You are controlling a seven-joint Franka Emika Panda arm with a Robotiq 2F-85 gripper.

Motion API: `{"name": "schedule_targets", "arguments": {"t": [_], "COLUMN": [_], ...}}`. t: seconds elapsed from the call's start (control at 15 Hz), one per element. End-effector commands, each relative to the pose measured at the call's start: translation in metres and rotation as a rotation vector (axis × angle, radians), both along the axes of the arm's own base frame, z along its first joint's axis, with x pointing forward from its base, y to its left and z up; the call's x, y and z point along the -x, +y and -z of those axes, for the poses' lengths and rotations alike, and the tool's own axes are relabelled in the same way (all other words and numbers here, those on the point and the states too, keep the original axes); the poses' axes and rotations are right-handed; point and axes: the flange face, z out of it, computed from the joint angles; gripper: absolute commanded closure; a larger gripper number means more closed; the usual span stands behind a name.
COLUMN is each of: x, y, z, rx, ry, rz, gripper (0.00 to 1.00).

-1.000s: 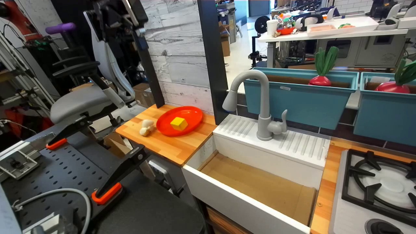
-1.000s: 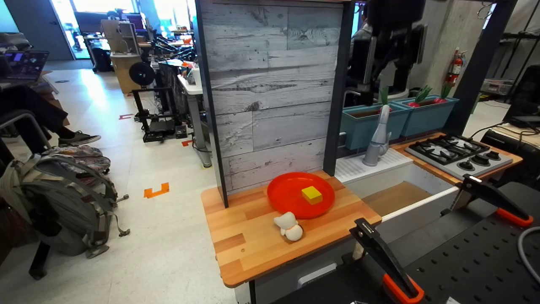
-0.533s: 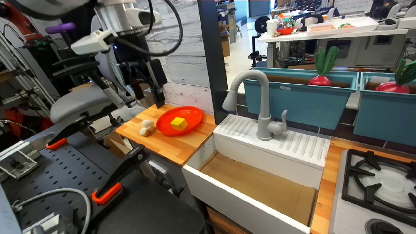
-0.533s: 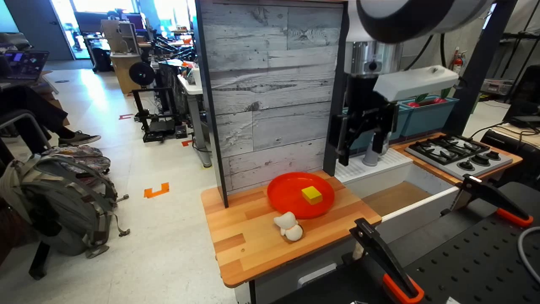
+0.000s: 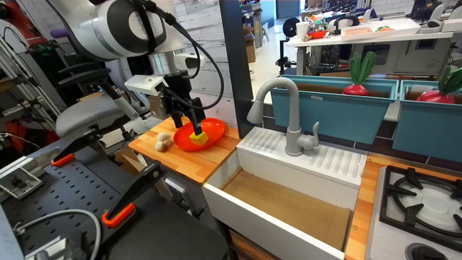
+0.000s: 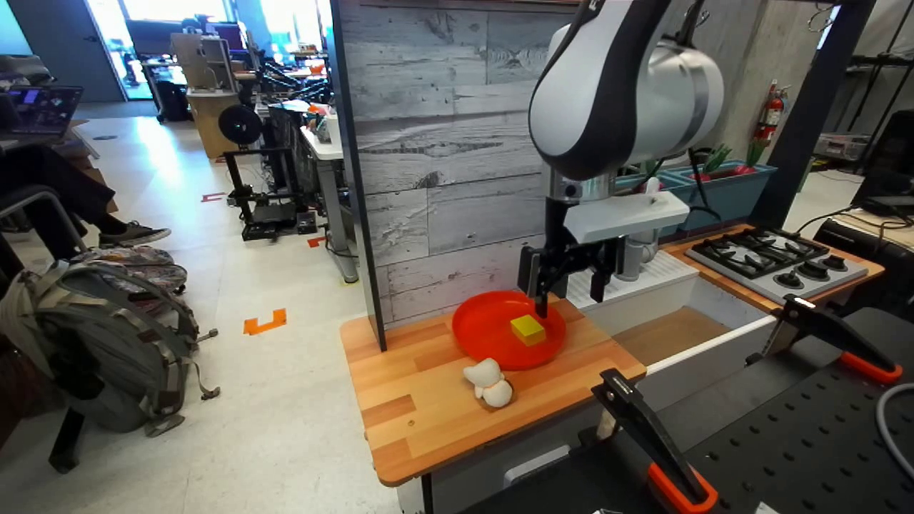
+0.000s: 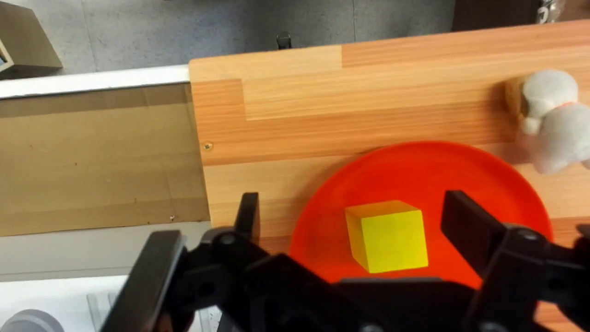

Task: Move the yellow block to the left

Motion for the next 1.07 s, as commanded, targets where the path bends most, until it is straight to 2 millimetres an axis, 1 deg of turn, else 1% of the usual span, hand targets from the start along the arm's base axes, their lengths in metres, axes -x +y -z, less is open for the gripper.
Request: {"name": "schedule_targets", "arguments": {"t": [0.0,0.2,0.4,0.47,0.53,0.67,0.73,0.8,0.87,1.0], "x": [-0.028,-0.042,-0.051,-0.053,-0.056,-0.060,-0.062,-0.063,-0.064,-0.061], "y": [0.018,0.032,0.042,0.043,0.044,0.043,0.042,0.040,0.039,0.039], "z": [0.028,0.043,0.055,0.058,0.060,0.062,0.062,0.062,0.061,0.054], "rx": [0.021,0.031,0.037,0.042,0.046,0.048,0.049,0.052,0.053,0.050], "ry": [0.004,-0.002,0.011,0.017,0.017,0.022,0.021,0.019,0.017,0.015], "rz": [0.017,0.014,0.005,0.000,-0.004,-0.004,-0.002,-0.001,-0.001,-0.007], "gripper": [0.00,0.00,0.00,0.25,0.26,0.42,0.51,0.58,0.66,0.80]}}
